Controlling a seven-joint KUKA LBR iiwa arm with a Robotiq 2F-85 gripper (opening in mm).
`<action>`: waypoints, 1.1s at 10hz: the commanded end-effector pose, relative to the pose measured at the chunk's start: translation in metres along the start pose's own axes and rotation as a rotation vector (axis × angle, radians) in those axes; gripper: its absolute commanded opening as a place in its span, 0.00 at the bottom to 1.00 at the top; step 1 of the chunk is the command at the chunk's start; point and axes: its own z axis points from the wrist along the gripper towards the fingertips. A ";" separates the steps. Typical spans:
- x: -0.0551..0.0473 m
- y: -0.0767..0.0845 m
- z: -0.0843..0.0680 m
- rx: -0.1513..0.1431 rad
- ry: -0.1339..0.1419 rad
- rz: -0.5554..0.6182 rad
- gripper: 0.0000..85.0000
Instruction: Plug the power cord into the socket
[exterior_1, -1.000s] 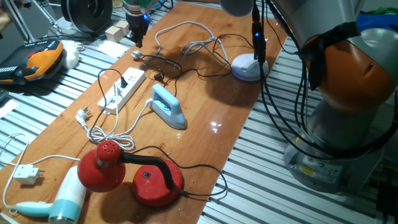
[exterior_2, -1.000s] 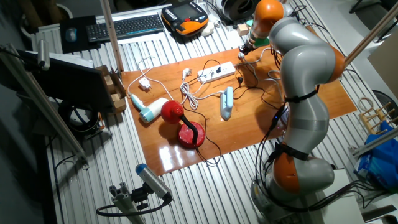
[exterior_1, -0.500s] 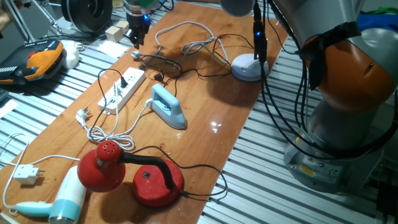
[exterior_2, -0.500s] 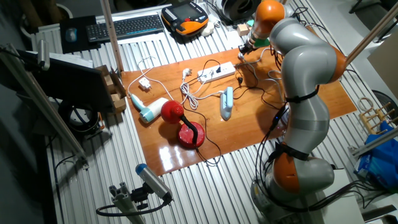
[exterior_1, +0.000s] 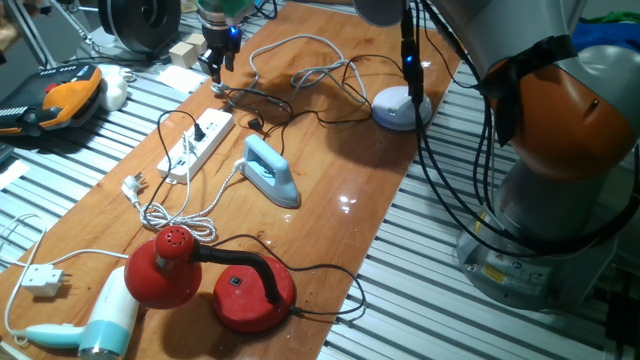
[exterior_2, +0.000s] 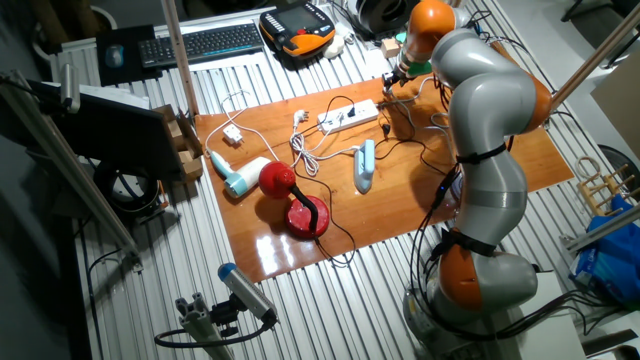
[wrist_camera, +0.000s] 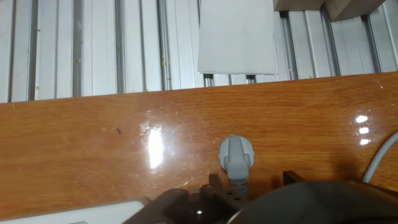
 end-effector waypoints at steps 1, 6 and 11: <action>0.000 0.000 0.001 0.000 0.000 -0.002 0.40; -0.001 0.000 0.006 0.004 -0.006 0.008 0.40; 0.000 0.004 0.013 0.004 -0.011 0.007 0.40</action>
